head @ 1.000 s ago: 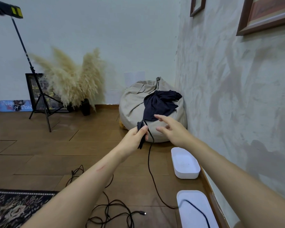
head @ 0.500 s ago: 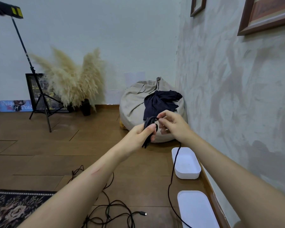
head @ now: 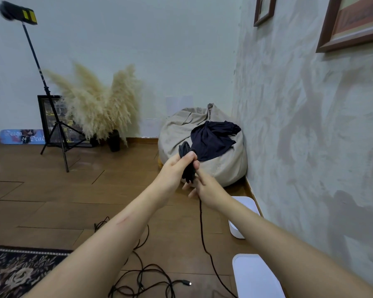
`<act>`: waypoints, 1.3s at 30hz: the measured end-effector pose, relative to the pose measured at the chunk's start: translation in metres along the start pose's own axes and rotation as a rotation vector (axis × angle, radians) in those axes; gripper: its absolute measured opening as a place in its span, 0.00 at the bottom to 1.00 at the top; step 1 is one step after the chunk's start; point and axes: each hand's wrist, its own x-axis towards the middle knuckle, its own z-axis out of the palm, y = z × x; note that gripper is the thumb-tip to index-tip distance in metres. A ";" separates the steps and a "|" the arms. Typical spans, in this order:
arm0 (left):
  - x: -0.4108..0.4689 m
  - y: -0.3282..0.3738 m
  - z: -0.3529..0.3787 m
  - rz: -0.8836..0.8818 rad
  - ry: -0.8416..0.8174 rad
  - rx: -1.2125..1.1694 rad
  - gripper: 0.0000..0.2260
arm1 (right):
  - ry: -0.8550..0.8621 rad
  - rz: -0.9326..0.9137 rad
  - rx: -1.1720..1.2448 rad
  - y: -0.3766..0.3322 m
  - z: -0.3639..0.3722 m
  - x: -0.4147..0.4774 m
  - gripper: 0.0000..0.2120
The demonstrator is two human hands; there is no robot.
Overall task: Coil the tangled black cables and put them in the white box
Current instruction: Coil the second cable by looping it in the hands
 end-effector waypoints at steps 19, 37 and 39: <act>0.011 -0.046 -0.027 -0.080 0.358 0.517 0.12 | -0.434 0.195 -0.412 -0.042 -0.042 -0.011 0.10; -0.010 -0.035 -0.002 -0.073 -0.244 0.449 0.16 | 0.153 -0.192 -0.419 -0.032 -0.076 -0.001 0.11; -0.008 -0.035 0.000 -0.072 -0.187 0.449 0.15 | 0.126 -0.154 -0.423 -0.030 -0.076 0.000 0.10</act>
